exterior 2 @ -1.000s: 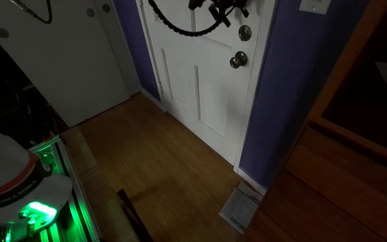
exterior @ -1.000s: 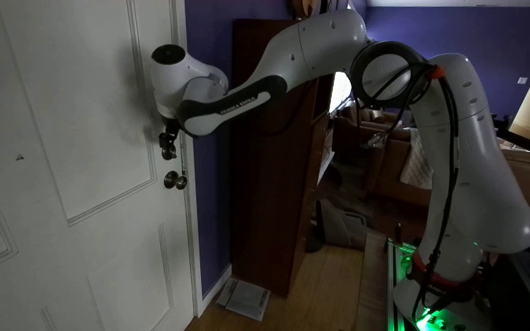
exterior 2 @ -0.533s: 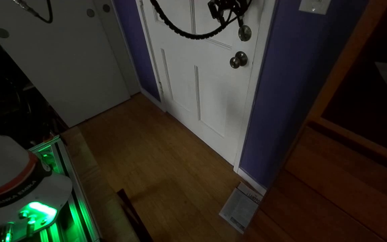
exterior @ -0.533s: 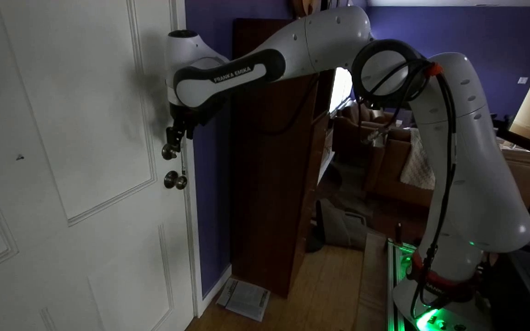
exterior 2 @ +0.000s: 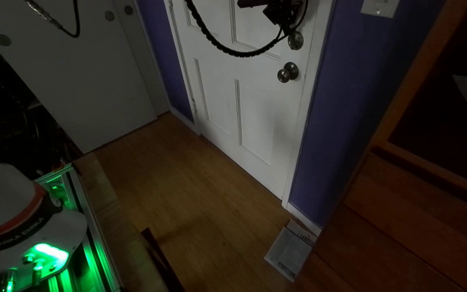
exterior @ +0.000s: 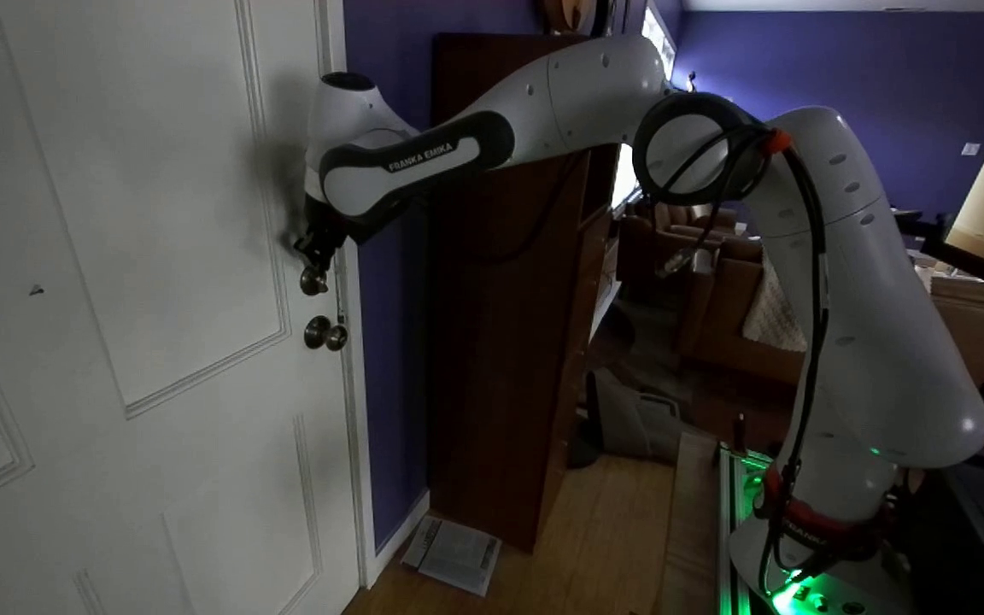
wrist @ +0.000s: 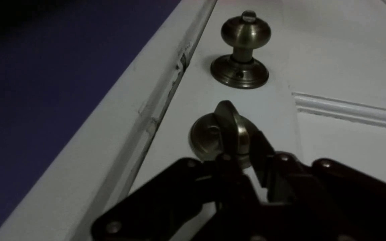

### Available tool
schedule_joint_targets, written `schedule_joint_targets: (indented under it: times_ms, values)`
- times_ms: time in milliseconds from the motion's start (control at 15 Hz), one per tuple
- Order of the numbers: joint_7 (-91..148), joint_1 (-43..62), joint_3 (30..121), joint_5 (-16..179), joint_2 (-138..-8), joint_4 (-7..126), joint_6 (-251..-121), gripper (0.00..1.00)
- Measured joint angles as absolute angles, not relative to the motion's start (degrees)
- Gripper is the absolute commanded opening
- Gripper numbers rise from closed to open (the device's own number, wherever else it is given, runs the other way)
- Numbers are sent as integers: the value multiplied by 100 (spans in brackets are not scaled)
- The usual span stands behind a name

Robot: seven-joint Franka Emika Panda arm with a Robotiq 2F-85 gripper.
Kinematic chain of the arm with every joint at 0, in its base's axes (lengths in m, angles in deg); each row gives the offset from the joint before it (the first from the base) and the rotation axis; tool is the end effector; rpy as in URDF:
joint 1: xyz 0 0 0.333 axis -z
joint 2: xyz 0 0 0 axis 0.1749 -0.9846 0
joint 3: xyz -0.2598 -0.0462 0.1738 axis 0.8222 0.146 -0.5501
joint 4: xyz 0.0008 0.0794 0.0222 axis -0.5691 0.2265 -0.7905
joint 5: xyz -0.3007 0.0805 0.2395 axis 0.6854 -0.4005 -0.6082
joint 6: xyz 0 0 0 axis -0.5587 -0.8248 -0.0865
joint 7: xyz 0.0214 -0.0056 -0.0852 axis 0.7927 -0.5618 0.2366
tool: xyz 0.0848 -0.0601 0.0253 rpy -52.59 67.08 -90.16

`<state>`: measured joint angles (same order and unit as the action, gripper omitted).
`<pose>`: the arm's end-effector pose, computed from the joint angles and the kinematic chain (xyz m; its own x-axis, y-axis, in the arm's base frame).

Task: Turn the top door lock to the left

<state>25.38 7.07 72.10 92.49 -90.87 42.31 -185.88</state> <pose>0.7602 0.0273 0.4386 0.8945 0.1795 0.4094 0.0918 -0.9701 0.2248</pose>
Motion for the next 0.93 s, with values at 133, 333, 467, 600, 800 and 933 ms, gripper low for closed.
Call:
schedule_joint_targets:
  times_ms: [133, 333, 467, 600, 800, 933]
  values:
    - [2582, 682, 7258, 9257, -9177, 4222, -18790, 0]
    - [2633, 617, 7342, 9274, -9202, 4219, -18850, 0]
    - [2653, 579, 7386, 9279, -9203, 4219, -18849, 0]
    - [2655, 574, 7392, 9273, -9203, 4219, -18847, 0]
    - [2638, 610, 7336, 9086, -9214, 4215, -18838, 0]
    - [2543, 675, 7215, 8793, -9243, 4210, -18809, 0]
